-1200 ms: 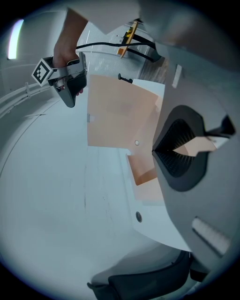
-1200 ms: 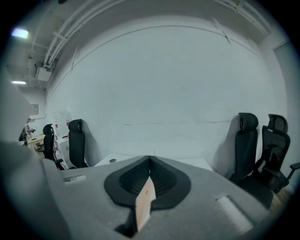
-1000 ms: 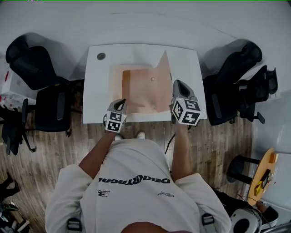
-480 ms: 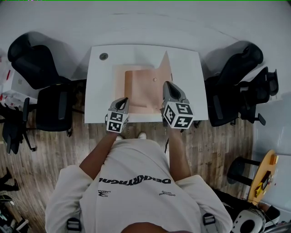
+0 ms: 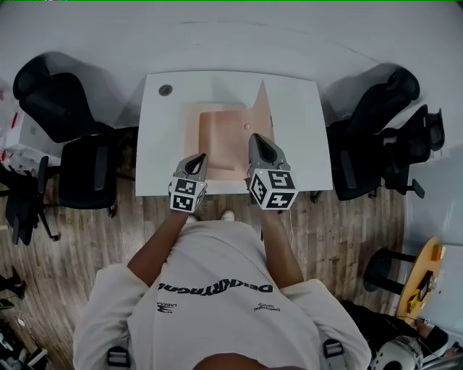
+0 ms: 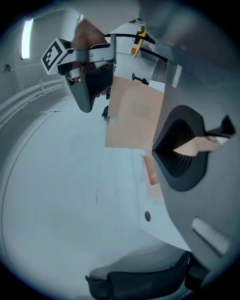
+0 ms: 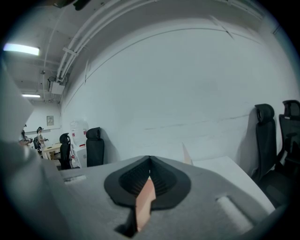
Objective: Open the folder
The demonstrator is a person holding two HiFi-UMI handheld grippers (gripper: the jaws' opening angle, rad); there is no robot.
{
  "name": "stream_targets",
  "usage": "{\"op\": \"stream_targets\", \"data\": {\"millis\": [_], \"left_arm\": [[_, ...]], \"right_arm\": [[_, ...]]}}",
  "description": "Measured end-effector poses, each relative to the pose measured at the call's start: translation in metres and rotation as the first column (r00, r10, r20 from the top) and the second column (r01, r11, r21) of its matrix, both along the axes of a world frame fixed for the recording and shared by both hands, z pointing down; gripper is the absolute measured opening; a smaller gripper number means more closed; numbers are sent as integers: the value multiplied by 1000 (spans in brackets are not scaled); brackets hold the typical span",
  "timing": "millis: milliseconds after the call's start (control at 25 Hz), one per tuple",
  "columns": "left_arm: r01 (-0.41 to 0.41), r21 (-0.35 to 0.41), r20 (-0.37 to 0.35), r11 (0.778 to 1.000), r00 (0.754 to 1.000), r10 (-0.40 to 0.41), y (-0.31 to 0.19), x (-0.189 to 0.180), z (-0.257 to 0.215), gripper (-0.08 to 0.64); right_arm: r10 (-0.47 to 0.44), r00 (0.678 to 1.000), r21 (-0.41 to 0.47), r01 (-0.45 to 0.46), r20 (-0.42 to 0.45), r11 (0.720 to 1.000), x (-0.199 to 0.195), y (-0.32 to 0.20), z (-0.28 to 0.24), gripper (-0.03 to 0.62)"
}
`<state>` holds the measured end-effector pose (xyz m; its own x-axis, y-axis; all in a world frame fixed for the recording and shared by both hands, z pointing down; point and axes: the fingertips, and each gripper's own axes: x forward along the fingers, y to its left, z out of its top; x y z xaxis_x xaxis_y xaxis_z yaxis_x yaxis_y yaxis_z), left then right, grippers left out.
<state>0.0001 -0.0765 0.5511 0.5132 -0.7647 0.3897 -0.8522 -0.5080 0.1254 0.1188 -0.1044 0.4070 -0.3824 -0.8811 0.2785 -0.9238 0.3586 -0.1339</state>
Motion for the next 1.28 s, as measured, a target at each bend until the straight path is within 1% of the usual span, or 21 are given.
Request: {"op": "stream_targets", "data": {"millis": [160, 480, 800, 960, 1080, 1280], "left_arm": [[1, 12, -6, 1000, 1000, -1, 0, 1, -5, -8], [10, 29, -37, 1000, 999, -9, 1, 4, -18, -8], [13, 37, -42, 999, 999, -11, 3, 7, -21, -8], [11, 40, -48, 999, 999, -9, 4, 10, -22, -8], [13, 41, -46, 999, 999, -11, 5, 11, -22, -8], [15, 50, -46, 999, 999, -13, 8, 13, -25, -8]], "right_arm": [[-1, 1000, 7, 1, -1, 1000, -5, 4, 8, 2], [-6, 1000, 60, 6, 3, 998, -6, 7, 20, 2], [-44, 999, 54, 45, -17, 998, -15, 13, 48, 2], [-51, 999, 40, 51, 1, 998, -16, 14, 61, 2], [-53, 998, 51, 54, -23, 997, -15, 18, 67, 2], [-50, 999, 49, 51, -21, 997, -12, 22, 75, 2]]}}
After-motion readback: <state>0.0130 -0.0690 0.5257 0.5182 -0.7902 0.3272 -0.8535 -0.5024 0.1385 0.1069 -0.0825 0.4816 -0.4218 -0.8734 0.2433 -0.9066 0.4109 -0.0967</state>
